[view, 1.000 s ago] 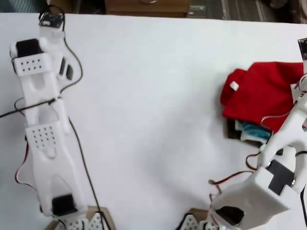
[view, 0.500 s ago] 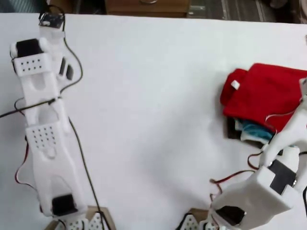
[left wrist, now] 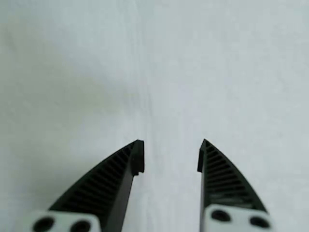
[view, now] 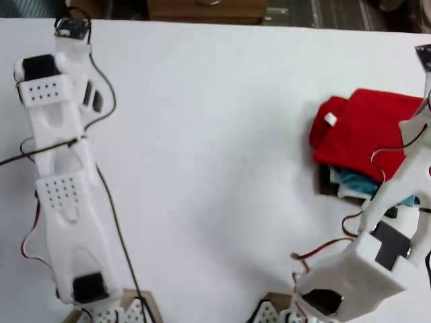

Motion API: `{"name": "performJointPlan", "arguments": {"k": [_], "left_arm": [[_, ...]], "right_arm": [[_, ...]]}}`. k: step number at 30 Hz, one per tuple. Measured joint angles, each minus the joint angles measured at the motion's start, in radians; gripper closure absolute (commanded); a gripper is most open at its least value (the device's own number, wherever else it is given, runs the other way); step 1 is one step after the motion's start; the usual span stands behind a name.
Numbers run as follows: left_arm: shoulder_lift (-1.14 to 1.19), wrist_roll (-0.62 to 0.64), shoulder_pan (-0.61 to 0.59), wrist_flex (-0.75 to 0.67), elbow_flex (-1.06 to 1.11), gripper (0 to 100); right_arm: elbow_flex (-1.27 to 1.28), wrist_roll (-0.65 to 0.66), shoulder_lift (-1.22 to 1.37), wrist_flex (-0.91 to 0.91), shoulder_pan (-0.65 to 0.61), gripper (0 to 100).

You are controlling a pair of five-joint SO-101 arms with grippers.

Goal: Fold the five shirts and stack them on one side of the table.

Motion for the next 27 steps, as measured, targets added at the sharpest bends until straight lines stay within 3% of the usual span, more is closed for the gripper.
{"name": "performJointPlan", "arguments": {"k": [16, 27], "left_arm": [[0.0, 0.0, 0.002, 0.0, 0.0, 79], [0.0, 0.0, 0.002, 0.0, 0.0, 79]], "right_arm": [[0.18, -0.005, 0.0, 0.043, 0.101, 82.3], [0.379, -0.005, 0.0, -0.155, 0.101, 82.7]]}}
